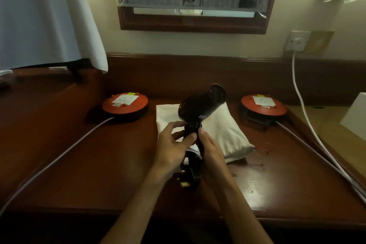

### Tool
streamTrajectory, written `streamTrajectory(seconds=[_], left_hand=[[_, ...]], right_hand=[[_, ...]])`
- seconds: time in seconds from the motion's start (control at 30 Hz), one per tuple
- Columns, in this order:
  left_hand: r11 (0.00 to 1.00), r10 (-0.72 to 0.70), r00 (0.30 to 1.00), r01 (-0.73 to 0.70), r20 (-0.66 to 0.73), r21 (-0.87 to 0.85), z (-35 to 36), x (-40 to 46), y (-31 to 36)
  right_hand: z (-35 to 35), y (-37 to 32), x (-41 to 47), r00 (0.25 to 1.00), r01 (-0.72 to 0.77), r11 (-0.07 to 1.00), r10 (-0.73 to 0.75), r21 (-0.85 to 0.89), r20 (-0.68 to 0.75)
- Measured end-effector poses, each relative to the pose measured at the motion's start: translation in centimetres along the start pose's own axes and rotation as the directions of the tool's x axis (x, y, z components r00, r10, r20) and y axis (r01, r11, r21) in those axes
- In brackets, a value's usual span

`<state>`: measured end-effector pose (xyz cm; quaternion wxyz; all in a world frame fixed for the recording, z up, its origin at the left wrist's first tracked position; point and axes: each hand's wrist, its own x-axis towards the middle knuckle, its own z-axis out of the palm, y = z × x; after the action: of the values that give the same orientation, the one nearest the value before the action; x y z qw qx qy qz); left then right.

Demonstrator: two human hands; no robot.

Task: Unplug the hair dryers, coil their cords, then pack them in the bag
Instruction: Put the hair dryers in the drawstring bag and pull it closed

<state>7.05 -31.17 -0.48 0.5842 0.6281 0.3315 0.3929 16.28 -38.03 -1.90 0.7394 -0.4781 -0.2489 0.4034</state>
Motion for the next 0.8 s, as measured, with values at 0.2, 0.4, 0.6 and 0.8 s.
streamTrajectory(seconds=[0.2, 0.4, 0.6, 0.8], left_hand=[[0.933, 0.149, 0.974, -0.195, 0.169, 0.304, 2.3, -1.1, -0.8], [0.647, 0.22, 0.958, -0.285, 0.186, 0.707, 0.4, 1.0, -3.4], [0.426, 0.113, 0.956, -0.292, 0.27, 0.856, -1.0, 3.4, -5.7], [0.418, 0.023, 0.923, -0.358, 0.385, 0.835, -1.3, 4.7, -4.4]], right_hand=[[-4.0, -0.6, -0.9, 0.996, -0.073, 0.972, 0.084, 0.222, -0.042], [-7.3, -1.3, -0.3, 0.976, -0.174, 0.953, 0.2, 0.246, -0.084], [-10.1, -2.8, -0.4, 0.982, -0.15, 0.987, 0.155, 0.052, -0.107], [-10.7, -3.5, -0.1, 0.991, -0.117, 0.993, 0.116, -0.009, -0.06]])
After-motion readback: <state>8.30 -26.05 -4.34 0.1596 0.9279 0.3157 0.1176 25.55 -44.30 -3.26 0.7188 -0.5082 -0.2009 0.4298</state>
